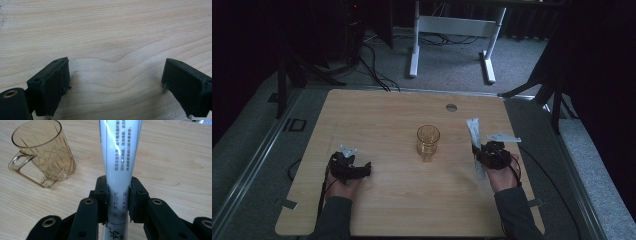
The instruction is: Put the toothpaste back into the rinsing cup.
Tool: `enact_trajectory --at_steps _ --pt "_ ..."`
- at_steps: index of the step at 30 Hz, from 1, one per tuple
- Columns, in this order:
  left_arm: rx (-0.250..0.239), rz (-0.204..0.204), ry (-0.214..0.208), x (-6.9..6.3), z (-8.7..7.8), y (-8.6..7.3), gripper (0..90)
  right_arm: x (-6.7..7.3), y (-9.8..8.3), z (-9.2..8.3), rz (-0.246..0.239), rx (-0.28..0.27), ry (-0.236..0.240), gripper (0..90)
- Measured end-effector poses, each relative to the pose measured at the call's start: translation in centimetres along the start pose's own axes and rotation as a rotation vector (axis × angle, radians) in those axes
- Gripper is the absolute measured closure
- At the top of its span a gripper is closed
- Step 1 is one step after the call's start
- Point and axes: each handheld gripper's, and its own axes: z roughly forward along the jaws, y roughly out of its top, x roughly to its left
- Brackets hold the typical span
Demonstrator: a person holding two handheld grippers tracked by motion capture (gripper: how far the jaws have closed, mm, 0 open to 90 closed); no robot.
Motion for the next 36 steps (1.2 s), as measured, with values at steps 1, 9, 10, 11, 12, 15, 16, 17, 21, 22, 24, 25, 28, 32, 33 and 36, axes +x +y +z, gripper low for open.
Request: enact_trajectory --at_steps 1,9,10,11,12,15,16,17,21,22,24,25,28,32,33,36 --pt "0.001 0.001 0.0 0.0 0.0 0.0 8.3 0.0 0.0 0.0 0.0 -0.003 0.0 72.5" --pt "0.001 0.001 0.0 0.0 0.0 0.0 8.3 0.0 0.2 0.1 0.002 -0.053 -0.004 72.5" --pt "0.001 0.001 0.0 0.0 0.0 0.0 8.4 -0.1 0.3 0.1 0.004 -0.059 -0.002 72.5" --pt "0.001 0.001 0.0 0.0 0.0 0.0 8.3 -0.1 0.3 0.1 0.004 -0.059 -0.002 72.5" --pt "0.001 0.001 0.0 0.0 0.0 0.0 8.3 0.0 0.4 0.1 0.005 -0.075 -0.001 72.5" --pt "0.001 0.0 0.0 0.0 0.0 0.0 8.3 0.1 0.5 0.1 0.006 -0.088 -0.001 72.5" --pt "0.001 0.0 0.0 0.0 0.0 0.0 8.4 0.1 0.5 0.1 0.006 -0.088 -0.001 72.5" --pt "0.001 0.001 0.0 0.0 0.0 0.0 8.4 0.1 0.7 0.2 0.008 -0.098 0.0 72.5" --pt "0.001 0.0 0.0 0.0 0.0 0.0 8.3 0.3 0.9 0.2 0.009 -0.113 0.004 72.5" --pt "0.001 0.0 0.0 0.0 0.0 0.0 8.4 0.3 0.9 0.3 0.007 -0.119 0.005 72.6" --pt "0.001 0.0 0.0 0.0 0.0 0.0 8.3 0.4 1.1 0.3 0.008 -0.127 0.008 72.5" --pt "0.0 0.0 0.0 0.0 0.0 0.0 8.3 0.4 1.1 0.3 0.007 -0.131 0.009 72.6" --pt "0.0 0.0 0.0 0.0 0.0 0.0 8.3 0.5 1.3 0.3 0.009 -0.137 0.014 72.5" --pt "0.0 0.0 0.0 0.0 0.0 0.0 8.3 0.8 1.7 0.5 0.011 -0.154 0.025 72.5" --pt "0.0 -0.001 0.0 0.0 0.0 0.0 8.3 0.9 1.8 0.5 0.011 -0.158 0.027 72.5" --pt "0.0 0.0 0.0 0.0 0.0 0.0 8.4 1.1 2.0 0.5 0.008 -0.168 0.03 72.6"
